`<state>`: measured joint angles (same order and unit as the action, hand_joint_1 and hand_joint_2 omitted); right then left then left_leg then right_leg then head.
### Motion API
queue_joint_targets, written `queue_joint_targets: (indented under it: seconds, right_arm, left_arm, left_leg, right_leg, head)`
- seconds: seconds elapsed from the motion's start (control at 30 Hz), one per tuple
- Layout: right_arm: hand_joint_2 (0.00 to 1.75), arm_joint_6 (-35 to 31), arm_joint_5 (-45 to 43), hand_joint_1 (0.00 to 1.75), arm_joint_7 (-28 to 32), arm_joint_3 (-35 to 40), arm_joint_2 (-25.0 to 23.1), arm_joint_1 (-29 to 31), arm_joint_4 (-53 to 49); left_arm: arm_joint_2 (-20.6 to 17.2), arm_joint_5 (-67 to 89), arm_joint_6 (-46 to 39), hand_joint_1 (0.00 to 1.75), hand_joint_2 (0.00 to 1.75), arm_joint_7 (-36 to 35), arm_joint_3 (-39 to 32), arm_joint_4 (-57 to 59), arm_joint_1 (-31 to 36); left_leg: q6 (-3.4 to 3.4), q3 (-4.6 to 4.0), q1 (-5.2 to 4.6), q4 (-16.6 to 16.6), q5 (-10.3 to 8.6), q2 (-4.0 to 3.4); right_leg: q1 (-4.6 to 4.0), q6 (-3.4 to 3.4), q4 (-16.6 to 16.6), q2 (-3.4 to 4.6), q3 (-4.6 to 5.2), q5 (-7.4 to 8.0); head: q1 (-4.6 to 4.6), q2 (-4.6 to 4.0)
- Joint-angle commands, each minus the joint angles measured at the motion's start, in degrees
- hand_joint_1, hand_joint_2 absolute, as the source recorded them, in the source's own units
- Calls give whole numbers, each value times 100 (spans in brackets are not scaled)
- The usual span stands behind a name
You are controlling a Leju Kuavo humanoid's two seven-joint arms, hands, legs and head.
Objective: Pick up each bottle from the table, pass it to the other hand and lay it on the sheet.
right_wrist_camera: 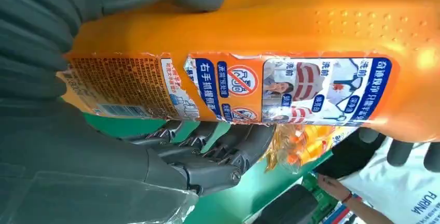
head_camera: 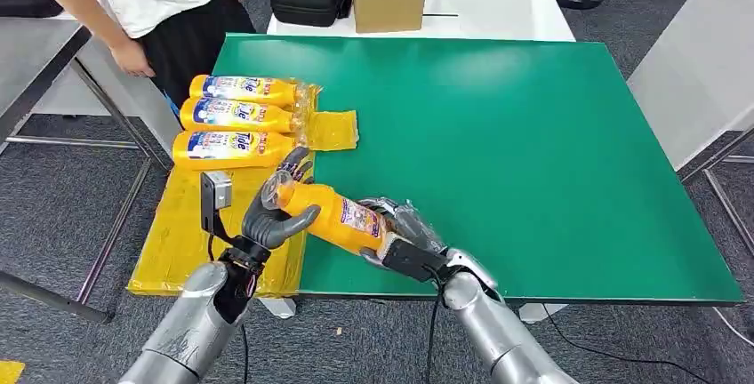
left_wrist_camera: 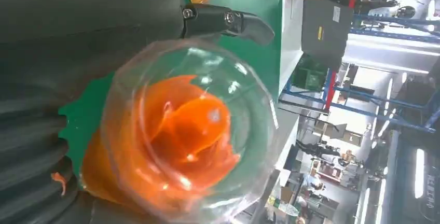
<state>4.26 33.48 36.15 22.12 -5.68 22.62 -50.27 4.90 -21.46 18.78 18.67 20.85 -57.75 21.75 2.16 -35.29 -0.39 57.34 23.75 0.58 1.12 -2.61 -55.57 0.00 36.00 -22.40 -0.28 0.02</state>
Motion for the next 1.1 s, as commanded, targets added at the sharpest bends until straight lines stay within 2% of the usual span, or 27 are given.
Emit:
queue_joint_targets:
  seconds: [0.03,0.13,0.23,0.27,0.3,0.33,0.37,0.5,0.67,0.7,0.83,0.87,0.9,0.97,1.0,1.1]
  right_arm:
    - [175,-122,22,175,-15,145,150,92,181]
    - [175,-122,22,175,-15,143,151,100,175]
    - [175,-318,179,175,-137,132,148,85,145]
    - [175,-422,254,175,-164,136,138,101,167]
    - [175,-507,343,175,-188,143,110,137,220]
    - [175,-553,385,175,-206,150,96,151,232]
    - [175,-643,438,175,-222,143,75,170,251]
    - [175,-946,495,175,-281,1,40,194,208]
    - [175,-1400,577,175,-365,-252,62,133,-60]
    - [175,-1756,676,175,-408,-353,40,119,-179]
    - [175,-1755,675,175,-408,-353,38,129,-184]
    - [175,-1886,726,175,-449,-396,31,128,-256]
    - [175,-2106,806,175,-491,-466,16,135,-400]
    - [175,-2128,851,175,-550,-490,12,146,-504]
    - [175,-2493,1060,175,-681,-557,-21,181,-634]
    - [175,-2514,1043,175,-720,-600,-41,202,-705]
  left_arm:
    - [-94,6,69,0,175,18,270,432,352]
    - [-93,6,69,0,175,18,271,434,347]
    - [-64,-101,79,0,175,32,233,369,305]
    - [-52,-188,130,23,175,-7,222,348,289]
    - [-49,-320,174,84,175,-68,215,283,246]
    - [-47,-372,226,162,175,-89,226,244,221]
    - [-48,-479,306,175,175,-151,234,176,165]
    - [-58,-605,440,175,175,-237,315,26,43]
    - [-97,-634,413,175,175,-271,348,-177,-75]
    - [-97,-639,406,175,175,-285,346,-250,-101]
    - [-95,-639,406,175,175,-285,347,-253,-101]
    - [-92,-636,390,175,175,-289,346,-317,-124]
    - [-89,-641,403,175,175,-321,364,-433,-164]
    - [-87,-629,375,175,175,-352,382,-536,-202]
    - [-86,-630,393,175,175,-407,431,-661,-235]
    - [-72,-619,378,175,175,-419,452,-711,-242]
  left_leg:
    - [-10,21,7,1,10,4]
    - [-15,39,13,7,22,-1]
    - [-10,21,7,0,9,3]
    - [-15,33,12,5,18,0]
    - [-10,21,6,1,10,0]
    - [-14,31,10,5,17,-2]
    - [-10,18,4,1,10,-3]
    - [-16,40,11,8,25,-10]
    - [-8,15,3,-1,8,-1]
    - [-12,29,7,2,16,-3]
    - [-15,38,10,5,22,-4]
    - [-8,15,3,1,9,-2]
    - [-9,19,4,2,12,-3]
    - [-14,34,9,8,23,-6]
    - [-10,22,4,4,15,-7]
    - [-9,19,1,3,14,-12]
  right_leg:
    - [-8,9,2,-8,-25,-11]
    - [-14,14,-3,-5,-43,-21]
    - [-8,10,2,-7,-25,-10]
    - [-13,14,0,-5,-38,-17]
    - [-7,10,1,-4,-24,-10]
    - [-11,13,-1,-3,-35,-16]
    - [-5,9,0,-1,-20,-9]
    - [-13,15,-5,4,-42,-22]
    - [-4,8,1,-3,-17,-8]
    - [-8,12,-1,-2,-31,-15]
    - [-11,14,-2,-2,-40,-20]
    - [-4,8,0,-1,-17,-9]
    - [-5,9,-1,-1,-21,-11]
    - [-10,14,-4,0,-37,-20]
    - [-5,10,-3,2,-23,-13]
    - [-1,8,-3,8,-19,-10]
  head:
    - [2,0]
    - [2,0]
    - [2,0]
    - [0,0]
    - [0,0]
    - [0,0]
    - [0,0]
    - [0,0]
    - [0,0]
    - [0,0]
    - [0,0]
    - [0,0]
    - [0,0]
    - [0,0]
    - [2,0]
    - [2,0]
